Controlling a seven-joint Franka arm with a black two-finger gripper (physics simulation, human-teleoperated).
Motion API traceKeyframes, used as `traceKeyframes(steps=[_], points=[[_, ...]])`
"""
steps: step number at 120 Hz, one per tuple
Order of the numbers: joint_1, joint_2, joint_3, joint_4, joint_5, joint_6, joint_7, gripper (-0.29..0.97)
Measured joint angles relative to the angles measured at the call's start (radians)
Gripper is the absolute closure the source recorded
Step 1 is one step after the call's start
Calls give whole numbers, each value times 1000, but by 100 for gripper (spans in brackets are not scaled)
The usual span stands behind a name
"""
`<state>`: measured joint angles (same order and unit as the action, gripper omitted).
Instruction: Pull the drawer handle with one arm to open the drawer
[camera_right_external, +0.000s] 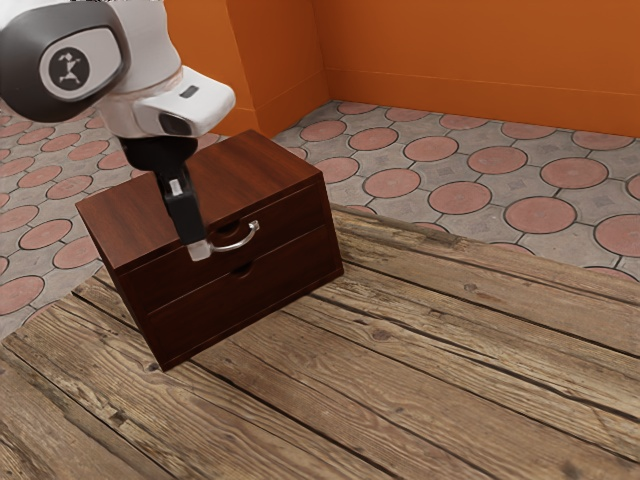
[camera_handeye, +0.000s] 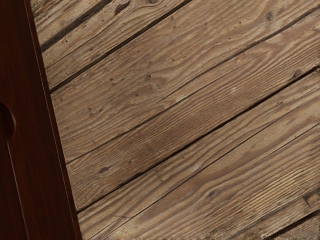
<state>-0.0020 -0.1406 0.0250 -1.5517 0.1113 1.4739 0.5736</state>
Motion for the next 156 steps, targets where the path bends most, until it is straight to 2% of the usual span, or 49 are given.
traceKeyframes(steps=[18,31,48,64,95,127,156], points=[[1,5,-7,-53,-3,9,54,1],[7,-29,-9,-190,-22,119,93,1],[7,-45,-21,-260,-9,217,109,0],[4,-43,-47,-269,13,263,70,0],[5,-21,-60,-262,65,335,-21,16],[10,33,-70,-248,80,412,-96,23],[15,47,-60,-242,145,443,-159,30]])
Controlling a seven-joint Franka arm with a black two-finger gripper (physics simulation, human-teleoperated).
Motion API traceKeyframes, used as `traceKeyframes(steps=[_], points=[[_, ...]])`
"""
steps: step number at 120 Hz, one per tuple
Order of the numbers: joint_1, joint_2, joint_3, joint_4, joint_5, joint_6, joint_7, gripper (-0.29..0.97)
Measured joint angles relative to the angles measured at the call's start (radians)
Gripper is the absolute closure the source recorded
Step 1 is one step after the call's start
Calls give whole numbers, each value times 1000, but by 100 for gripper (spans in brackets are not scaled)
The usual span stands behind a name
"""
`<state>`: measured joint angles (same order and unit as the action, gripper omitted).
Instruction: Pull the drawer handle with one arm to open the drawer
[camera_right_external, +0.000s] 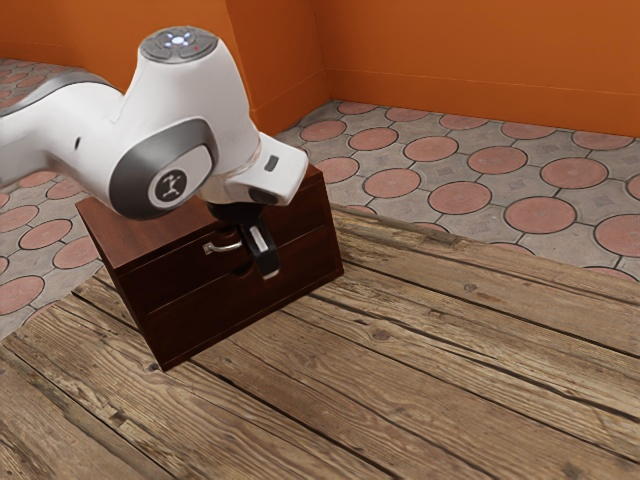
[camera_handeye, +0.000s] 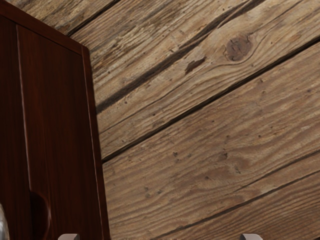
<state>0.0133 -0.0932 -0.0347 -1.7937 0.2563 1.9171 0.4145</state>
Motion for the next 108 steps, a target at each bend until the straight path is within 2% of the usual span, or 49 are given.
traceKeyframes(steps=[29,108], points=[[-1,16,9,0,58,11,-82,31],[29,77,47,64,137,15,-183,41]])
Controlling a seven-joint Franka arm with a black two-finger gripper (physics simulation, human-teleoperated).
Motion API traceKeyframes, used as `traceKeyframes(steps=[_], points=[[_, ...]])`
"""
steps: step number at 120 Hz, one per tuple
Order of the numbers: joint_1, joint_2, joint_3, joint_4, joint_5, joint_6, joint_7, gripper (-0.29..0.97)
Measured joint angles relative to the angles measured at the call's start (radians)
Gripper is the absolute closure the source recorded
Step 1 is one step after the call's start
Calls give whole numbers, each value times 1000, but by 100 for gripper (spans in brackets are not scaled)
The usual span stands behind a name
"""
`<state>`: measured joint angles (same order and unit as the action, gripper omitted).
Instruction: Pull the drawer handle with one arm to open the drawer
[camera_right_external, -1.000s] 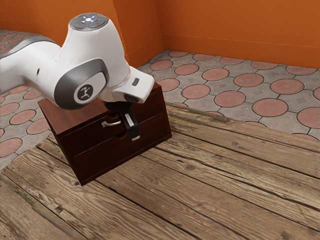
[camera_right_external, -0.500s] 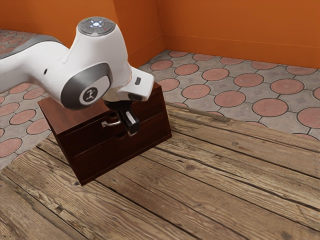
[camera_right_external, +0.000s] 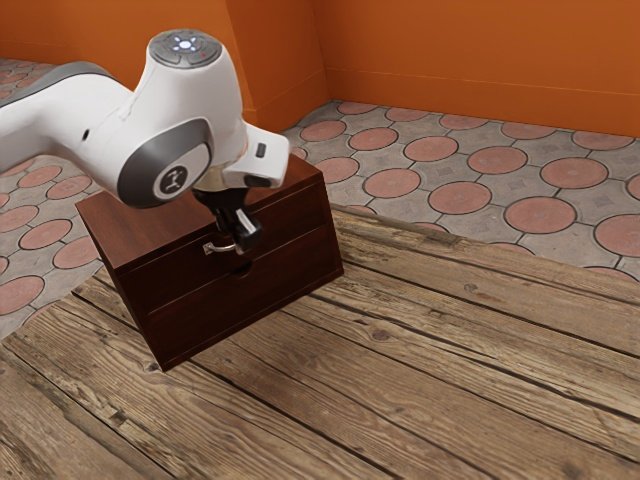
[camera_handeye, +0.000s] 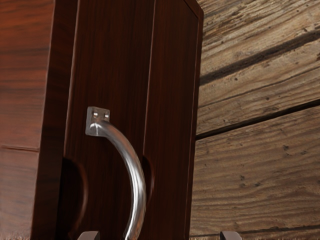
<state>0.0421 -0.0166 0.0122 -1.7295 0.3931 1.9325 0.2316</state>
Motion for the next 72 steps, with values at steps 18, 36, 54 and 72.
traceKeyframes(steps=[18,36,54,72], points=[[6,0,-1,-3,7,1,-7,44],[6,11,-1,-2,9,2,-12,45],[2,23,0,0,10,3,-16,46],[-3,31,1,2,11,4,-19,46]])
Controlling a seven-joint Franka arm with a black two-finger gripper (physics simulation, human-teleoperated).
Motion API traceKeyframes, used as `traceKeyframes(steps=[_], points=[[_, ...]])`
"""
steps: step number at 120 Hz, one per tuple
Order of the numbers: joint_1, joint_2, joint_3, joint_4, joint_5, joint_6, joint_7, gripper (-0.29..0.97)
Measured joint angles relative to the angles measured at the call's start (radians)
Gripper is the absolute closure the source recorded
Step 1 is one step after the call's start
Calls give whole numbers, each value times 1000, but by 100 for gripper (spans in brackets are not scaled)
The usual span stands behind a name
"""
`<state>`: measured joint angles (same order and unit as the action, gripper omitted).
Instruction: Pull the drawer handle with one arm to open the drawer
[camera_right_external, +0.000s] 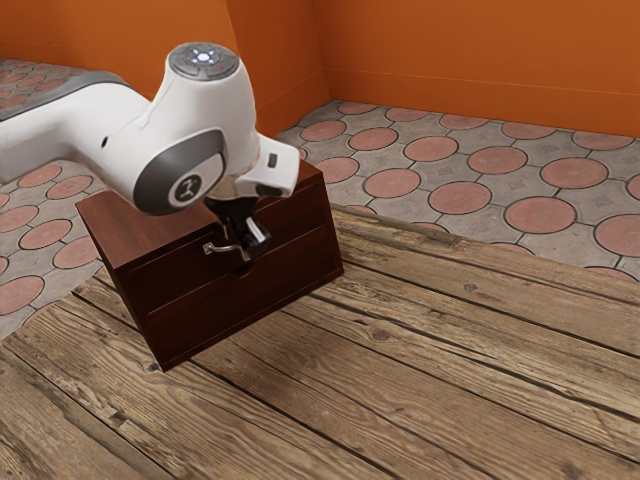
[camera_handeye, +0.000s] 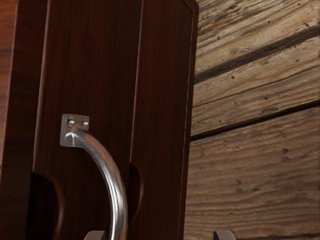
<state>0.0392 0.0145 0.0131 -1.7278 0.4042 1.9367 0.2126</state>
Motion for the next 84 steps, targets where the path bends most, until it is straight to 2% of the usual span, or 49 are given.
traceKeyframes(steps=[84], points=[[-34,17,38,3,14,27,24,46]])
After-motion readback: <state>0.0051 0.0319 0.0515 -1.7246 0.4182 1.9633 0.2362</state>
